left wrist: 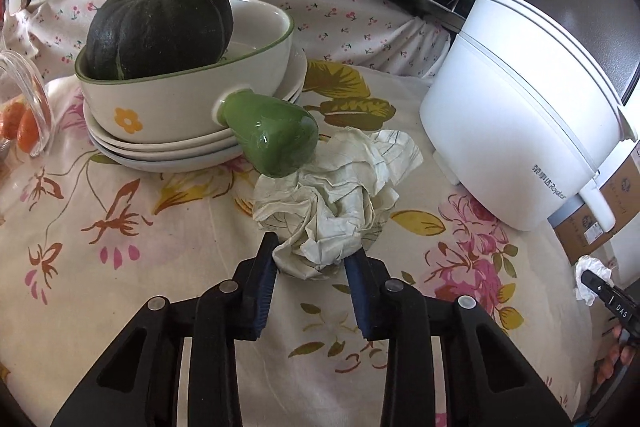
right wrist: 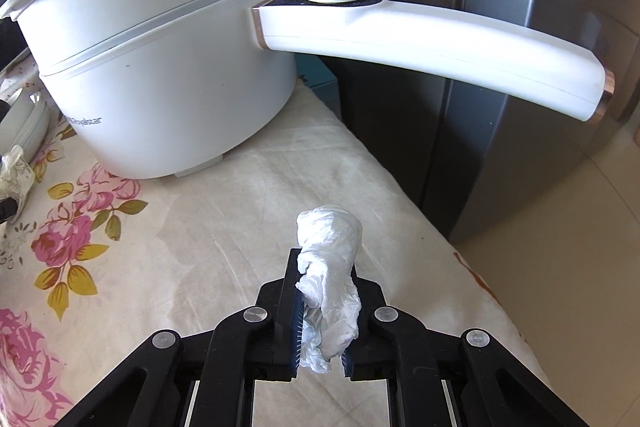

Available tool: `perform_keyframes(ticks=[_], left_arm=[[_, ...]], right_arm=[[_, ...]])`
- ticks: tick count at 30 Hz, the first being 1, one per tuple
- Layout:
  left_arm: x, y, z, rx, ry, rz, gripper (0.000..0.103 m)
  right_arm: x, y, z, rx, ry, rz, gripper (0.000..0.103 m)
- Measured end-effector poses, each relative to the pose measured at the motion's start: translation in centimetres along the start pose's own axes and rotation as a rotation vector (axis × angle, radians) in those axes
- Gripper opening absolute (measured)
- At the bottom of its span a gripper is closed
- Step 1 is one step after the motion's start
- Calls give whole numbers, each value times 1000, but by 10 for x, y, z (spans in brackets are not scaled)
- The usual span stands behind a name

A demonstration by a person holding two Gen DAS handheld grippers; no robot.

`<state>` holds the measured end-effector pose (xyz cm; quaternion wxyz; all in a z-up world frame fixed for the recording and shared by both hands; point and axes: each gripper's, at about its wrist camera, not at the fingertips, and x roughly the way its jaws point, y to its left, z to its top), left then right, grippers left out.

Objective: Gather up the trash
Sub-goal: 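Grasp the white tissue with the right tool while the left tool grasps the beige crumpled paper, then carry the white tissue and beige crumpled paper over the bin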

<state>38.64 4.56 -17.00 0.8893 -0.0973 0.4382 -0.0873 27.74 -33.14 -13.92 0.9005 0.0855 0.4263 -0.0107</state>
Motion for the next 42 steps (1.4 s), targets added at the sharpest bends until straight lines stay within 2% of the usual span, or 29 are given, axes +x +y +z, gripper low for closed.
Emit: perform_keyframes(ticks=[6,14,22,28,38,42], left_arm=[[-32,-6,-25,30,39,-35,31],[-89,-18,-65,58,70,-73,31],[-150,-45,-110,157,73,-97,31],[-181,-69,-136,226,73,-123,31],[-210,-114,-172,345,64,-179,31],[-205,-132,-183,342,94,-232,31]], right_arm=[[-24,9,-5,6,16,26,12],[-81,29,-27,-8,21,51,12],[-135,48,-59,-32,10,62,13],[-165,51,-84,-18,8,66,13],[-189,35,-130,21,25,65,13],[-186,17,-149,83,82,38,13]])
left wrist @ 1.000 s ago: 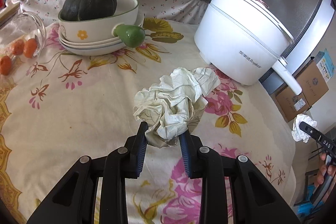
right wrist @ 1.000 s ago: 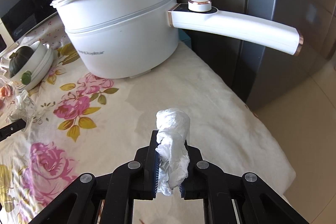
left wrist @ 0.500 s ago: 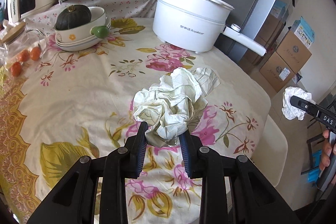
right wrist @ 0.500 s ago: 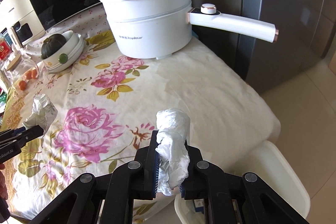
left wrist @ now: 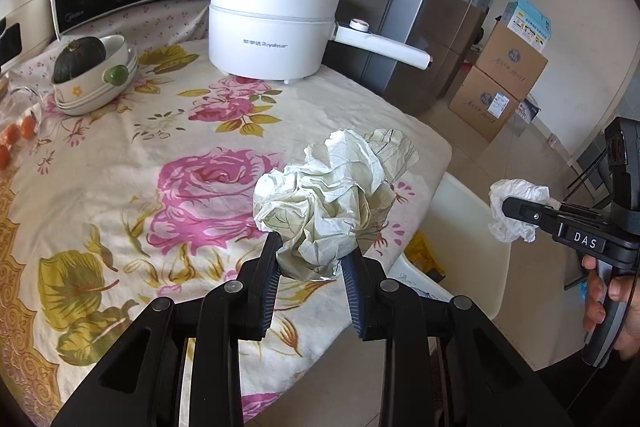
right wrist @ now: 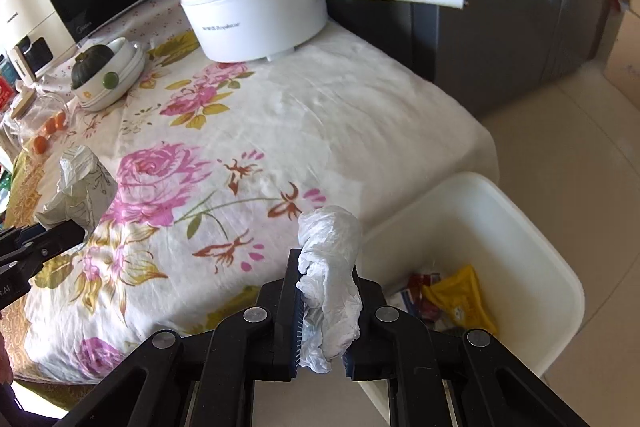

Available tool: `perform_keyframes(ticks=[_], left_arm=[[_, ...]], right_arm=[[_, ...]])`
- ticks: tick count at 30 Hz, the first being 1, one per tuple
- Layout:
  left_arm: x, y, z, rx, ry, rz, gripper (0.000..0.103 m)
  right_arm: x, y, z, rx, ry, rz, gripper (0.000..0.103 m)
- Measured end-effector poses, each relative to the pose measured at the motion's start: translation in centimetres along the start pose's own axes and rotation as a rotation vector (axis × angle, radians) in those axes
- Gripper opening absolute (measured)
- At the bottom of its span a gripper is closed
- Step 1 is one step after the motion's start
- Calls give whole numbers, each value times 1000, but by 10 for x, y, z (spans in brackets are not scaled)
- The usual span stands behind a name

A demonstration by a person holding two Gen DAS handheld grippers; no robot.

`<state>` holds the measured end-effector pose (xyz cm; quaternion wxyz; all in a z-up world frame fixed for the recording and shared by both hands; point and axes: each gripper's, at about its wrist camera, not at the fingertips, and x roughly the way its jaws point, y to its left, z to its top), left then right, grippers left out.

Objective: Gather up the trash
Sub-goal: 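Carry the white tissue and beige crumpled paper over the bin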

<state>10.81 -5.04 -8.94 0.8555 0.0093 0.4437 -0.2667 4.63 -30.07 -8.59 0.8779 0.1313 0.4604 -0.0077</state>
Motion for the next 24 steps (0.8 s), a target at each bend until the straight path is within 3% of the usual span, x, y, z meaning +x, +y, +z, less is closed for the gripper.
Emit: perform_keyframes(ticks=[13,24], left_arm=[[52,-92,-8,130,78,-133,32],[106,-151,-13,256,113,-154,33]], right_arm=[[-13,-82,-37,99,44,-125,16],[-18,-125,-52,190,72,-162,16]])
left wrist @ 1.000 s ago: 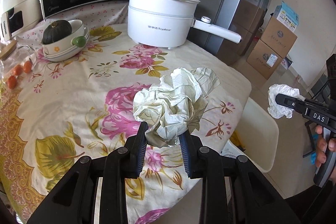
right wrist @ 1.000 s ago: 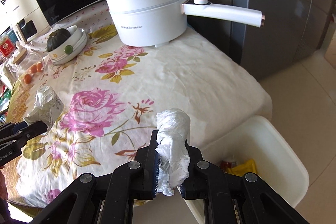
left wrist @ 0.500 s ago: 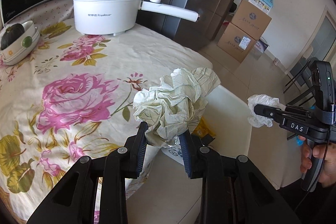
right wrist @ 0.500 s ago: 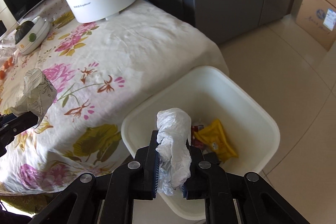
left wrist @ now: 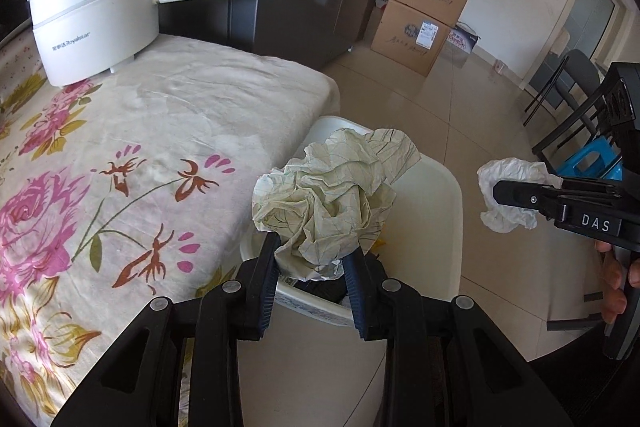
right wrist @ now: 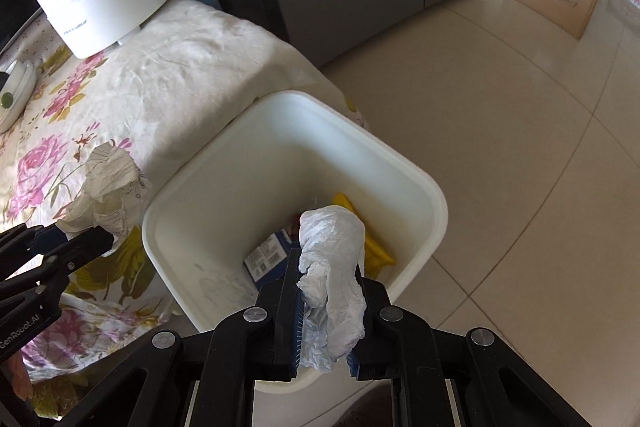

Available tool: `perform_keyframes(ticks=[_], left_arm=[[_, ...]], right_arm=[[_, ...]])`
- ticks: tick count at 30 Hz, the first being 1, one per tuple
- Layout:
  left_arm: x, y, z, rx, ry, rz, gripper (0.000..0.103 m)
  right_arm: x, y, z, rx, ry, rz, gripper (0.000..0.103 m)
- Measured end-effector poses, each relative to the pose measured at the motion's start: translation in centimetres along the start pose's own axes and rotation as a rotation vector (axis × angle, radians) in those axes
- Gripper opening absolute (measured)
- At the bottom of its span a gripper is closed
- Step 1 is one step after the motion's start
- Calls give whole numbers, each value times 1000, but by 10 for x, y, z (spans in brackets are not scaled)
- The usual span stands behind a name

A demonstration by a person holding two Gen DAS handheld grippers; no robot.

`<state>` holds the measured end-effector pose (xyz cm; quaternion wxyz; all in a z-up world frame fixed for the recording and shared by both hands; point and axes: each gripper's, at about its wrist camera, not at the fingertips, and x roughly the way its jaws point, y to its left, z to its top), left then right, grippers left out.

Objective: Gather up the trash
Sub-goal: 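Carry the white tissue and beige crumpled paper over the bin, then open both tools over the bin, dropping the tissue and paper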

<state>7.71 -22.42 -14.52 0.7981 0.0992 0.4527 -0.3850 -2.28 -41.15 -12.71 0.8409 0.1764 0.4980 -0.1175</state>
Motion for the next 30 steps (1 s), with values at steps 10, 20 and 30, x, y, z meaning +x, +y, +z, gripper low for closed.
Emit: perform_keyframes(ticks=[10,20,30], left_arm=[[6,0,12,2,-48,114,89],[-21,20,6,-24,-53,168,93],[-56,43,-5,-66,-70,213,94]], right_arm=[[5,-1,5,0,4,-11,16],[6,16,9,-23,4,2,16],[4,36,19,4,-36,-22,82]])
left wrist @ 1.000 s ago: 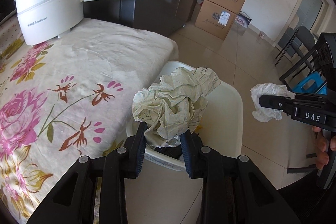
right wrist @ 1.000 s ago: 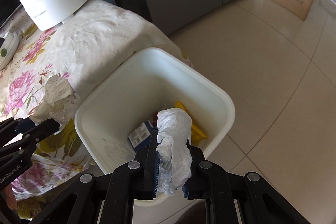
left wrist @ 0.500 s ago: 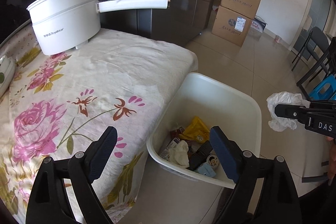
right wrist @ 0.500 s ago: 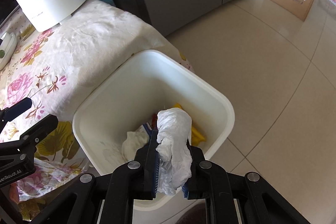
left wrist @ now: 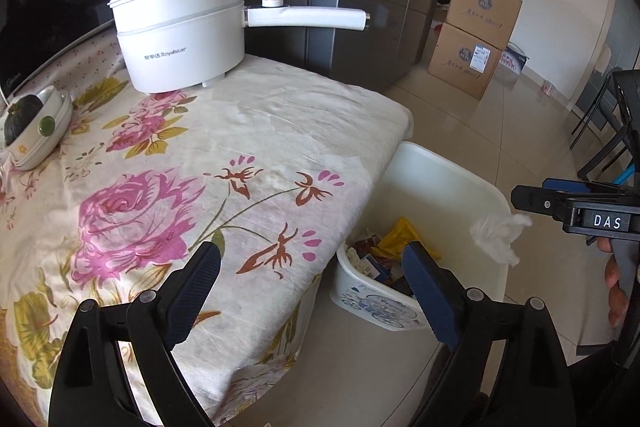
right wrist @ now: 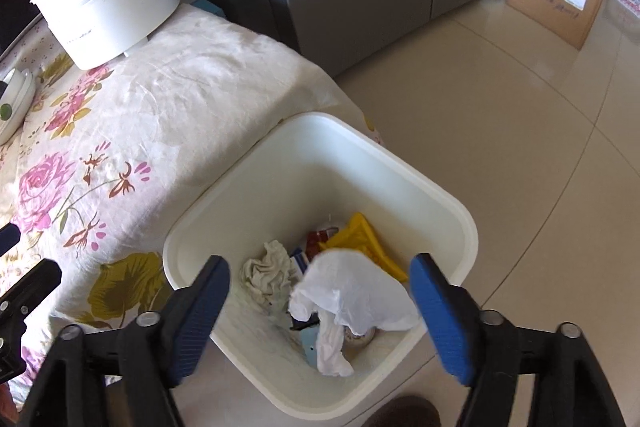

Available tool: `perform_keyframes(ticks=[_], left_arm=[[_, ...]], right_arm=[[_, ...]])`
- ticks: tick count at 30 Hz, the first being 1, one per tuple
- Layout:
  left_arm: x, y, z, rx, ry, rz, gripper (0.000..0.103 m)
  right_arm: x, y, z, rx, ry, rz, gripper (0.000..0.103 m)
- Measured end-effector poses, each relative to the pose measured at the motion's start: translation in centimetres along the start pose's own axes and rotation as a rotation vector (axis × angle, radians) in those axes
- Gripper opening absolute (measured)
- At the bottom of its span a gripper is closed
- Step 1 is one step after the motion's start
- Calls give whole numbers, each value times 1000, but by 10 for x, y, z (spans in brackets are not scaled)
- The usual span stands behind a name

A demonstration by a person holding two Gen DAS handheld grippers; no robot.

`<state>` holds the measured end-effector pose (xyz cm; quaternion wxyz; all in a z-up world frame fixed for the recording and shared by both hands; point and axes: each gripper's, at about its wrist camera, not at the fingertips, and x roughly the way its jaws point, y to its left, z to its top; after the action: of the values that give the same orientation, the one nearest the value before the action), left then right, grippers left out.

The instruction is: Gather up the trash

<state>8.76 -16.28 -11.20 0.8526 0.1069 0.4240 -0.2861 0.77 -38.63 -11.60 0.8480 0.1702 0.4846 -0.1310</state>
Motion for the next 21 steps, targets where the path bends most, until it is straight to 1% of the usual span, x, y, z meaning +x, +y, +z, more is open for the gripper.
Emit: perform_keyframes(ticks=[9,11,14,18,21], left_arm=[[-25,25,-7,-36,-23,37,94],[-32,29,-9,-44,-36,63,94],[-44,36,-12,-62,-66,112,99],[-62,44,-17,-94,-92,135,101],[-74,48,-24,-117,-105,147,103]], right_arm=[[-6,19,2,-12,-16,25,83],[-8,24,2,-24,-24,22,84],[-12,30,0,-40,-39,15,86],[-21,39,-2,-64,-69,-8,94],[-35,51,-5,-108,-114,-25,100]])
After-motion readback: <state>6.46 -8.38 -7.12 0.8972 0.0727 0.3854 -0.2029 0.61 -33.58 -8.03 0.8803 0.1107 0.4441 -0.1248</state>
